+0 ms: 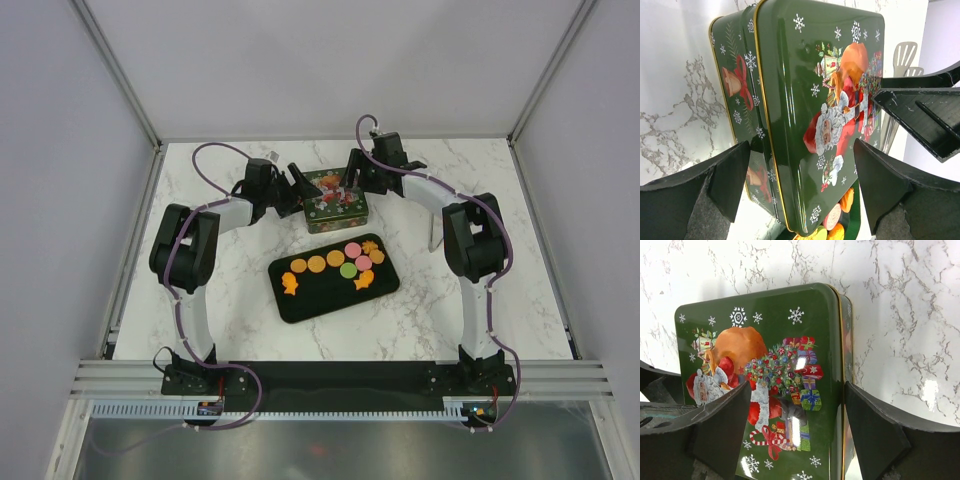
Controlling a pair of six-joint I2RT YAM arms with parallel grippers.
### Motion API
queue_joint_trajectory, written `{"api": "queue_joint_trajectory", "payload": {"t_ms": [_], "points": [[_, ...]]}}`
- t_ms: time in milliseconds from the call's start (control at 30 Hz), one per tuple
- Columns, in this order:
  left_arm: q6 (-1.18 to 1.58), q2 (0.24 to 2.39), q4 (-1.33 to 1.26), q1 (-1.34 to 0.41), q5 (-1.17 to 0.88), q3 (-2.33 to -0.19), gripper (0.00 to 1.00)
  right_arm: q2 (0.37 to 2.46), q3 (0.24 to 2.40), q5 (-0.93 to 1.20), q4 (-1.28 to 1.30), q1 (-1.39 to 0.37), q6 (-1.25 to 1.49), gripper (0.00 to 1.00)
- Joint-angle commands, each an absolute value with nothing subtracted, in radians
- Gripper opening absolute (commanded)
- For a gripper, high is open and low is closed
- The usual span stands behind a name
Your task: Pack the cookies
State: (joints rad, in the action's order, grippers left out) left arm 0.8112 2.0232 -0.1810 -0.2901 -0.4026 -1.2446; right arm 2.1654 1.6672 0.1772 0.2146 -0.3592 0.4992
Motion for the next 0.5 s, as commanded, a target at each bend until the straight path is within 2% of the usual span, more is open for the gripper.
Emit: {"api": "queue_joint_trajectory", "payload": {"t_ms": [0, 467], "points": [[0.830, 2.037, -0.210, -0.296, -0.423, -1.281, 0.91, 2.109, 1.701, 0.181, 0.202, -0.374, 0.476, 0.83], [0.830, 2.049, -0.210, -0.298, -0.423, -1.276, 0.91, 2.135, 1.729, 0.167, 0.232, -0.396, 0.445, 0.84]]}}
